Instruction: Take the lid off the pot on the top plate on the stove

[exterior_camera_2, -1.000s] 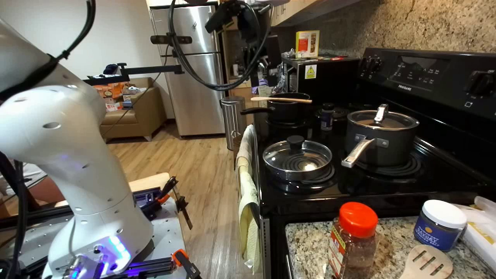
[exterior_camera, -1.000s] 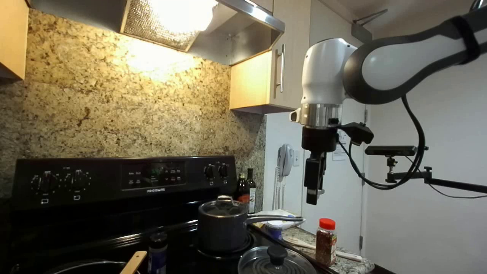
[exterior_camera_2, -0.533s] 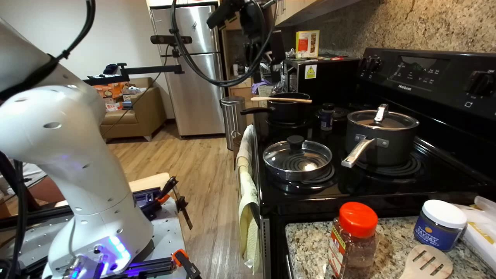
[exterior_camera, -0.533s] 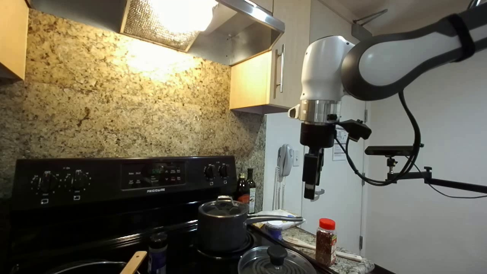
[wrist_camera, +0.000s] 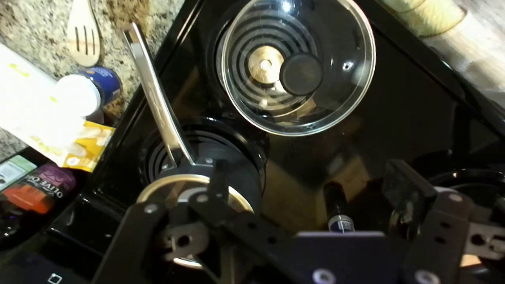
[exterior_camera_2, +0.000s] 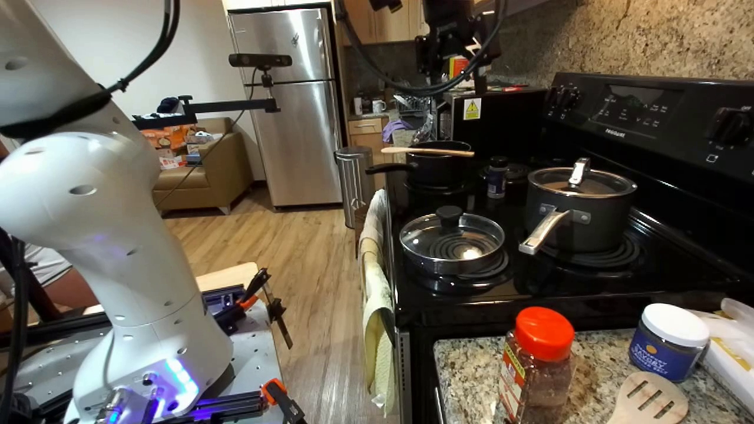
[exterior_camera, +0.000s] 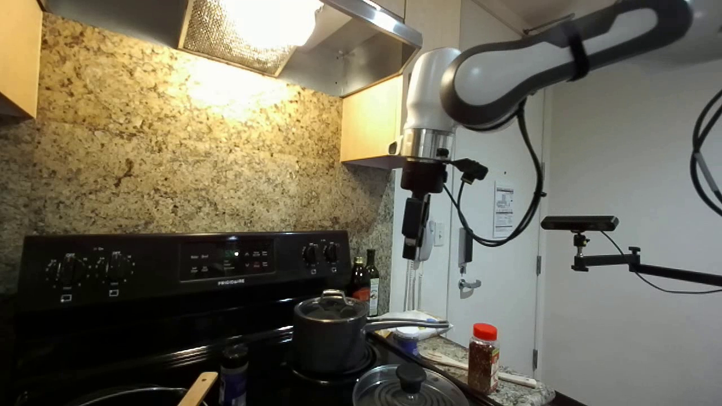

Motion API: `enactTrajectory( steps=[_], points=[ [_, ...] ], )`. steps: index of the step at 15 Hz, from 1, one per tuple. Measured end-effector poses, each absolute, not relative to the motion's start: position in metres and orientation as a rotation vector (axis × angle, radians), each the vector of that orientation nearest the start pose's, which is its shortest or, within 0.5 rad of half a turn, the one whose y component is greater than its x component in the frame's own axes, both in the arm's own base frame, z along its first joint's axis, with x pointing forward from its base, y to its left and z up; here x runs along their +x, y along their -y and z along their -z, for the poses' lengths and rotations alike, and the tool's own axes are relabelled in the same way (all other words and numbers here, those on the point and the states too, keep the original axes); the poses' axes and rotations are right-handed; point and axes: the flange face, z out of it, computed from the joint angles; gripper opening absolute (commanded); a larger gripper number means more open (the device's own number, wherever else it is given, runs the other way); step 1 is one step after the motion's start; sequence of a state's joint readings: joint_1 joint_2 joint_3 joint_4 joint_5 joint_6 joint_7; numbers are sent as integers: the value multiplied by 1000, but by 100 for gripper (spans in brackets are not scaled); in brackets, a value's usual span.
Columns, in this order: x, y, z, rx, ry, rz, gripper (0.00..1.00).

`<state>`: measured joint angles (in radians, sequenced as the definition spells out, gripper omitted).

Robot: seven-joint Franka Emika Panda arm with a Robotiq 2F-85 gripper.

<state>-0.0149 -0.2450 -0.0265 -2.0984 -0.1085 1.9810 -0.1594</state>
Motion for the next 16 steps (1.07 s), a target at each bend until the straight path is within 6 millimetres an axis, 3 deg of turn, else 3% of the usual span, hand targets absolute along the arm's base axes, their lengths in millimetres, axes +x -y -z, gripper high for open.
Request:
enactTrajectory(
  steps=[4, 7, 16],
  points=[
    [557, 26, -523, -3170, 342, 163, 100],
    [591, 30, -511, -3168, 337, 143, 100],
    [639, 90, -465, -3196, 310, 97, 100]
  ],
)
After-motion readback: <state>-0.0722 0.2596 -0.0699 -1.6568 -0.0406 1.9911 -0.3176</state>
